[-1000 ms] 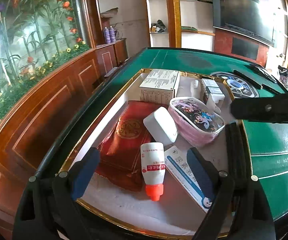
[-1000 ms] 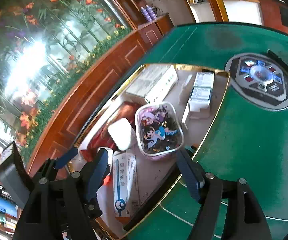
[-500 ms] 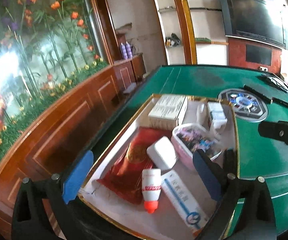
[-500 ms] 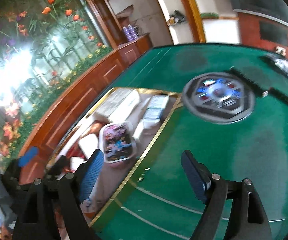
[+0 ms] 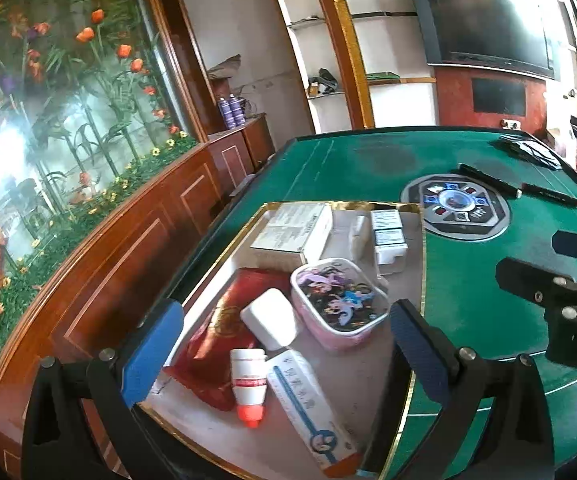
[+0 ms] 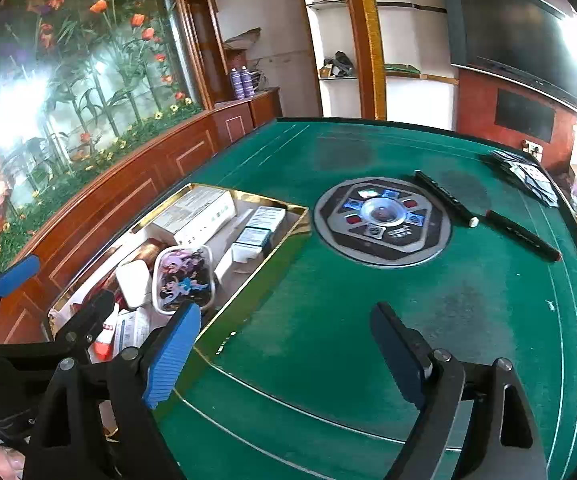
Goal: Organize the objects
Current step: 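Move both grippers back over the two black markers on the table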
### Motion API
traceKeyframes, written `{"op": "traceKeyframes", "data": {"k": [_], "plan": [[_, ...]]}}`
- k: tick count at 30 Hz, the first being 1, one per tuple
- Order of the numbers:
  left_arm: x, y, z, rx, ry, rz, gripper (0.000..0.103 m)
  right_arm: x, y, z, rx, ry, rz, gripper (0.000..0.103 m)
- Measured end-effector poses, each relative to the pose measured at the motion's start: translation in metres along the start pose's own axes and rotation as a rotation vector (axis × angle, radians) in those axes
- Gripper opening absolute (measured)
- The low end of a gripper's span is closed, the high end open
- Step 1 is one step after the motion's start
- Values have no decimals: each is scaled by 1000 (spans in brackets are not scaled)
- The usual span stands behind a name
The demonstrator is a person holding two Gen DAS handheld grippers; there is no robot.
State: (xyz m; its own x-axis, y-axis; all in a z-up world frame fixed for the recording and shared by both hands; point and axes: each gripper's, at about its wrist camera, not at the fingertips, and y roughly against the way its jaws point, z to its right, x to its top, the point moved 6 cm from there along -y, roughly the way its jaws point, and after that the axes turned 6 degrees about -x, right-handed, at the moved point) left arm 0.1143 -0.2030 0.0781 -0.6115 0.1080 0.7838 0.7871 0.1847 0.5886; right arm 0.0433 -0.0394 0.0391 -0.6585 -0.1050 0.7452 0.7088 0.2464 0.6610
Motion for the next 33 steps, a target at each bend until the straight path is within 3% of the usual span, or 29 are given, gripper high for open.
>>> {"op": "traceKeyframes", "data": {"k": [8,33], "plan": [[-1,-4,17,-11,-37,-14,103,-1,0,21,-29,-39,-13,91],[-9,-20,22,-36,-34,-67,103,-7,-13,29,-35,-61,-55,92]]}}
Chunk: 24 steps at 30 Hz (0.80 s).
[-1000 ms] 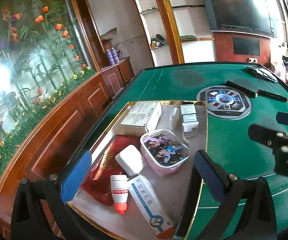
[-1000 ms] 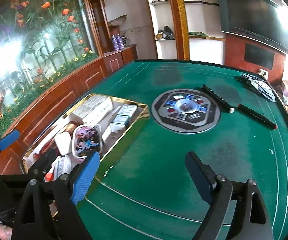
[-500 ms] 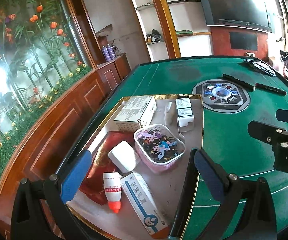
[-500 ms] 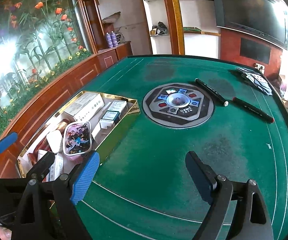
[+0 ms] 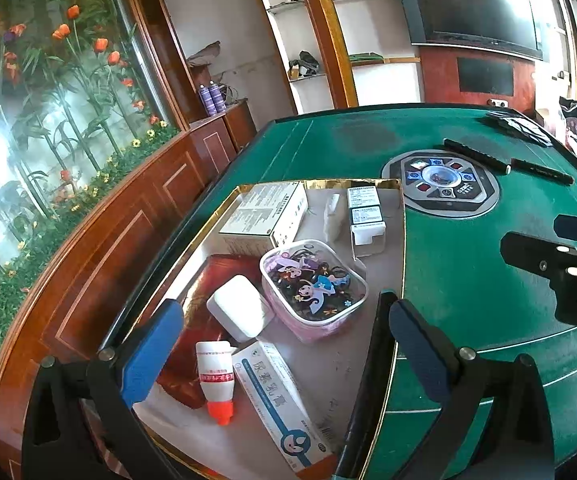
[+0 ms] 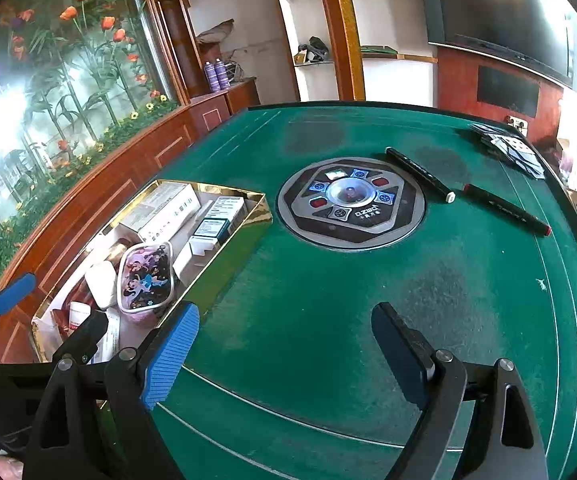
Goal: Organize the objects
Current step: 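Move both grippers back over the two black markers on the table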
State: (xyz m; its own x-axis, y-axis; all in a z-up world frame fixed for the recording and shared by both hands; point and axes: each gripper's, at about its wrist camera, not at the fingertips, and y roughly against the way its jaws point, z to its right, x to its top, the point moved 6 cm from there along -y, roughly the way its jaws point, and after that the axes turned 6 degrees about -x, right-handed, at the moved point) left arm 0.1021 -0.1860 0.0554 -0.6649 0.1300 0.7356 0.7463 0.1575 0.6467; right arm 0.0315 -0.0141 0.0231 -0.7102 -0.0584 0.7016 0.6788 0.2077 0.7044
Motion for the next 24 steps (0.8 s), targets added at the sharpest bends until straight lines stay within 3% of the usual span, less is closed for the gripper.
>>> {"op": "traceKeyframes", "data": {"k": [20,24], "plan": [[-2,-21,20,-30,-35,-55,103,1,-19,40,-18,-92,-49,92],[2,-25,24,-73,-24,-70,103,17,-17,61,-50,-107,-14,92]]}}
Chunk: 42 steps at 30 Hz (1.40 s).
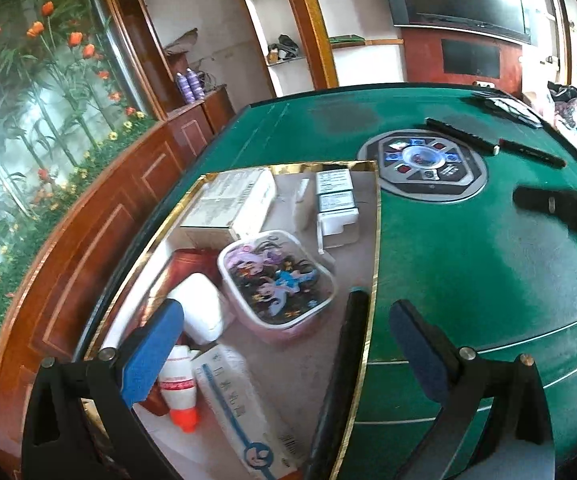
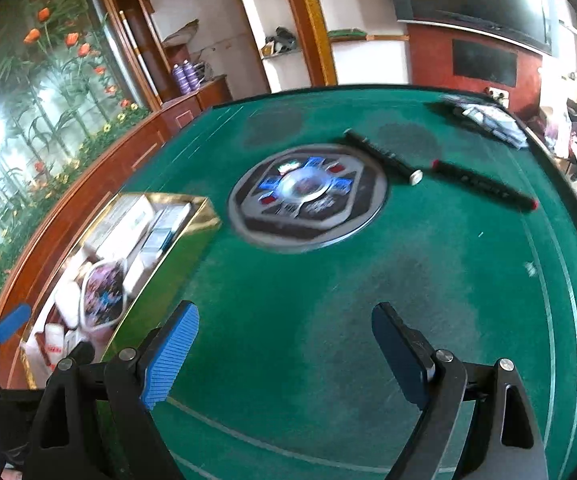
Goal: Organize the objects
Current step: 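Move both grippers back over the two black markers on the table, then lower the left gripper onto the plain black marker and close it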
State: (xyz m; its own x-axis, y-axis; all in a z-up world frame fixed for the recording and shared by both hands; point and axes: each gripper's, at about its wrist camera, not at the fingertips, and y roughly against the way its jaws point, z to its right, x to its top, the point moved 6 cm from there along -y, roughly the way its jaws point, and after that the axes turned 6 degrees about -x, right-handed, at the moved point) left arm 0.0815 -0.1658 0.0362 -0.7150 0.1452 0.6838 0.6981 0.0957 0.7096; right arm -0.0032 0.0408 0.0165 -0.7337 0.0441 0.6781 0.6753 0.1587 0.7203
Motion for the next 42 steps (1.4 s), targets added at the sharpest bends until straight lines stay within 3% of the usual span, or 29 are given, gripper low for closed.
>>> {"op": "traceKeyframes", "data": {"k": [5,8,11,17,23,28,32,42], "plan": [[26,-9,20,-154,62,-45,103,61,6,65,-135,-103,134,92],[46,-16,40,-238,98,-60,102,77,7,115,-187,-230,196,93],[68,-25,65,-278,89,-52,102,66,-3,157,-221,-375,150,94],[114,-58,120,-351,121,-43,102,58,-5,194,-211,-533,115,94],[153,-107,157,-373,185,-76,102,57,-13,191,-179,-535,81,94],[177,-152,172,-285,181,-115,102,56,-11,198,-181,-566,87,94],[177,-175,179,-257,160,-154,102,54,-14,205,-172,-608,69,94],[171,-214,181,-247,236,-199,102,53,-17,204,-190,-600,50,94]]}}
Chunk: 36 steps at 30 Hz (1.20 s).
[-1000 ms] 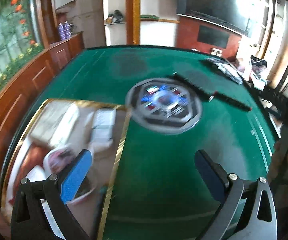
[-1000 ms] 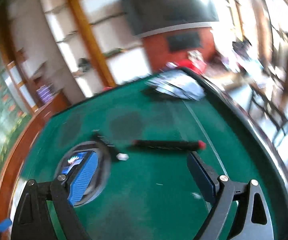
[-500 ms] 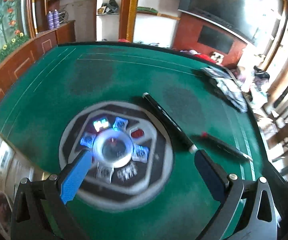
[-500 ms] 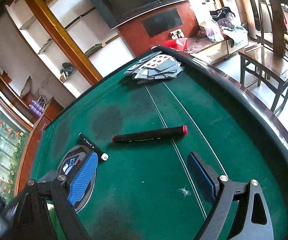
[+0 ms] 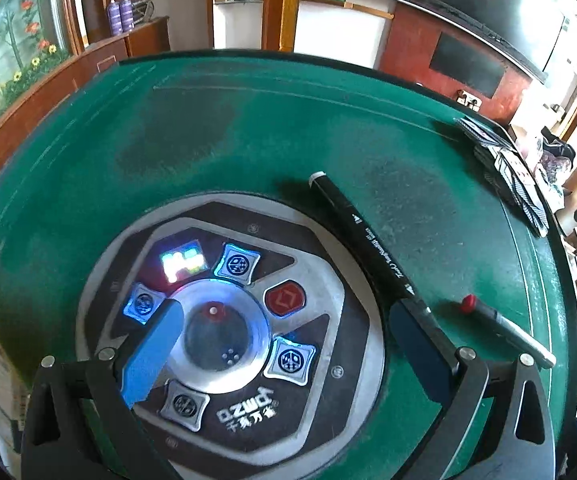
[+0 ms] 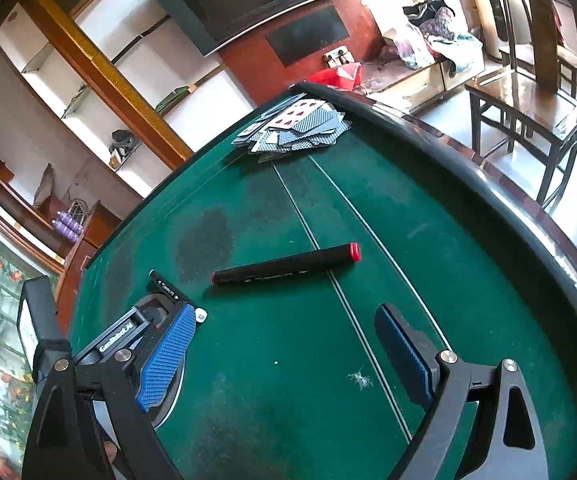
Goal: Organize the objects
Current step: 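Lower the left gripper onto the plain black marker and close it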
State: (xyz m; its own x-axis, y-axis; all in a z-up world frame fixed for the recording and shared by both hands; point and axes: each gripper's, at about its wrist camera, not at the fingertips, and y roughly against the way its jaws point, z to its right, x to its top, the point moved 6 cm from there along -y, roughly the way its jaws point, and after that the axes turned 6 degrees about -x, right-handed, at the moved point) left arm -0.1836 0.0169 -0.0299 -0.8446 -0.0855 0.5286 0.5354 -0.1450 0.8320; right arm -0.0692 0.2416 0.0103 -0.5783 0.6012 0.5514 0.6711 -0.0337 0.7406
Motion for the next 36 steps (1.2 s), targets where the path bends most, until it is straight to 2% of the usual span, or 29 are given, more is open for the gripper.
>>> {"op": "traceKeyframes", "data": {"k": [6,11,16,21,24,28,33,34,35,36], "plan": [[0,-10,-3,-16,5,-2,102,-2,-6,2,-16,1,-18,94],[0,-10,3,-34,-44,15,103,-3,-9,4,-29,2,-26,94],[2,-6,-4,-91,-7,39,102,-2,-11,13,-40,-32,-28,94],[3,-4,-12,-117,14,50,102,-4,-13,11,-45,-23,-37,94],[4,-8,-7,-66,-5,36,103,-7,-17,8,-56,-2,-49,94],[2,-17,10,11,-83,25,103,-6,-18,11,-64,-8,-47,94],[-1,-20,43,39,-229,51,102,-6,-21,12,-83,-7,-52,94],[-2,-19,52,39,-274,58,99,-6,-22,11,-86,-4,-53,94],[-3,-17,57,29,-303,66,88,-7,-22,12,-93,-1,-52,94],[-5,-16,61,-8,-319,60,72,-7,-23,12,-98,0,-50,94]]}}
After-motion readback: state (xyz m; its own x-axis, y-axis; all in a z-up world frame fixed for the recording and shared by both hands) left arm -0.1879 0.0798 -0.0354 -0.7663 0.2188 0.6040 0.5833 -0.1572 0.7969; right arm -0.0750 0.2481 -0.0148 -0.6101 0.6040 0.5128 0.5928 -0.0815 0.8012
